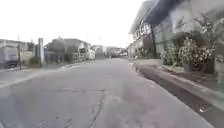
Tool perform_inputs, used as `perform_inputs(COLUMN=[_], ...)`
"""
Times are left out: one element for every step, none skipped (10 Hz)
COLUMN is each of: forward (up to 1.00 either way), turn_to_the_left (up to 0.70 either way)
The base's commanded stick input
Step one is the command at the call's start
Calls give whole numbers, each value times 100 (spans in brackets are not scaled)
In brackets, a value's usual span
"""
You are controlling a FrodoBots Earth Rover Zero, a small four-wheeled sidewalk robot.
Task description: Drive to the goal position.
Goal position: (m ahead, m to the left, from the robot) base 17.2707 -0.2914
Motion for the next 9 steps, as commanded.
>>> perform_inputs(forward=[100, 100, 100, 100, 100, 100, 100, 100, 100], turn_to_the_left=[1, 1, 1, 1, 1, 1, 1, 1, 1])
